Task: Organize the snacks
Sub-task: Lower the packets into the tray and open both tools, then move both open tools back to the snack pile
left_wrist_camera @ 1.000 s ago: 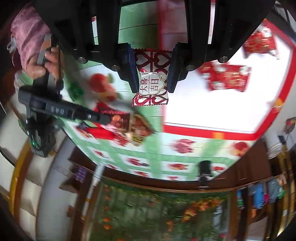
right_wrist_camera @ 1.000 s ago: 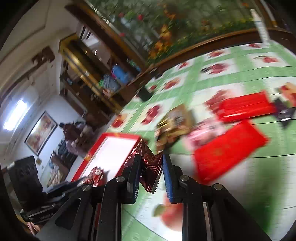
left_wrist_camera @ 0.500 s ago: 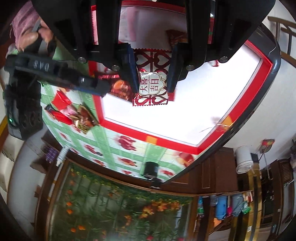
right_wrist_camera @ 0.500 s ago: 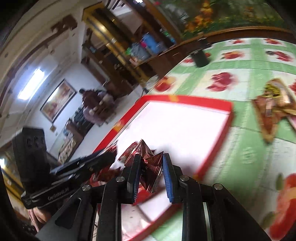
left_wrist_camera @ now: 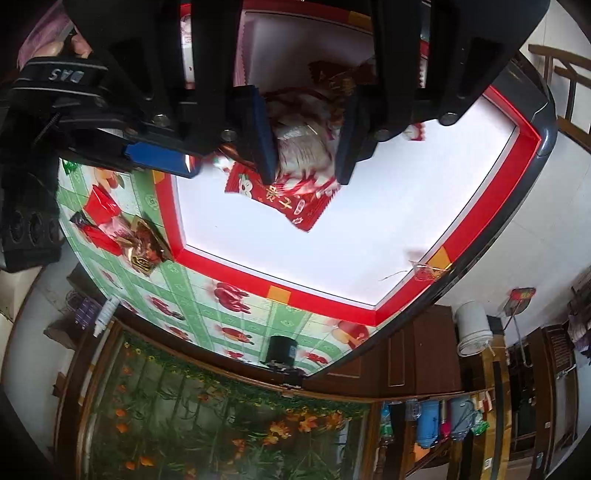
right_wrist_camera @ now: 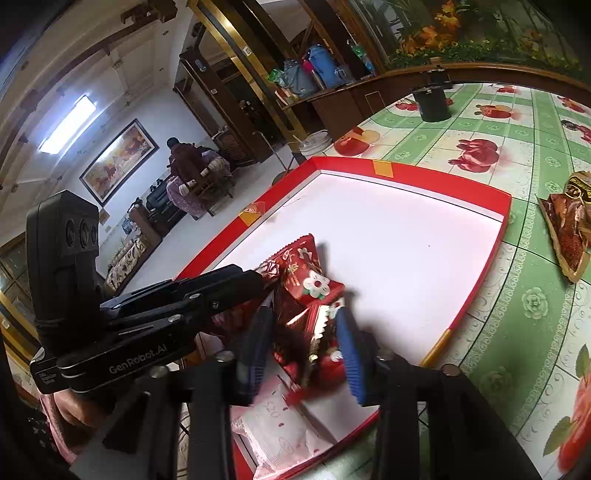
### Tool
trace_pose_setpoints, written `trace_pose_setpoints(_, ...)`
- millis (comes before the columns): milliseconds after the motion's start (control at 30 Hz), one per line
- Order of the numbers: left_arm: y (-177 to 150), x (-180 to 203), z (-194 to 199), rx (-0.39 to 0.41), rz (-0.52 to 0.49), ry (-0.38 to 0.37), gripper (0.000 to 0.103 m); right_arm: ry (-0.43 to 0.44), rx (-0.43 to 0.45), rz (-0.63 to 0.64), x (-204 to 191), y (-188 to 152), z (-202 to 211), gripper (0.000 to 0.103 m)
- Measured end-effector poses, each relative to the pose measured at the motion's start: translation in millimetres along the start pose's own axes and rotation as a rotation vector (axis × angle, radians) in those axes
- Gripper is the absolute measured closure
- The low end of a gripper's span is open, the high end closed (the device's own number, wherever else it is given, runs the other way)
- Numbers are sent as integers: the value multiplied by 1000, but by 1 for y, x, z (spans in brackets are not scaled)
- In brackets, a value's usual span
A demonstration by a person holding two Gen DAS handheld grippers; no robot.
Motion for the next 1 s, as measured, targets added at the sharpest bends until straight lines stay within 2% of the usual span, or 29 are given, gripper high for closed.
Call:
trace_pose_setpoints(33, 1, -2, 1, 7, 5, 12, 51, -1, 6, -4, 1, 1, 3, 57)
trace_pose_setpoints(100, 6, -6, 5, 38, 10, 41, 45, -10, 39, -9, 2, 6, 9, 55)
trace_pose_setpoints(167, 12, -7, 10, 76, -6, 77, 44, -27, 69, -21, 6, 10, 16, 44)
trace_pose_setpoints(333, 18, 5, 18, 121, -64, 98, 29, -65, 142, -107, 27, 23, 34, 41)
trace_pose_setpoints(667, 6, 47, 16, 92, -172, 39, 29, -154, 263, -233, 88, 36, 95, 39)
trace_pose_setpoints(1000, -2, 65, 18, 76, -221, 26, 29, -335, 458, -402, 193, 38, 204, 37)
Point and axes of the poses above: each gripper's, at about its wrist camera, not at the fingertips, and z roughly against the way its jaws point, x to its right, y to its top, the point moved 9 cm from there along -z, roughly the way its jaws point, and after that the axes turned 10 degrees about x, right-handed, at the moved point
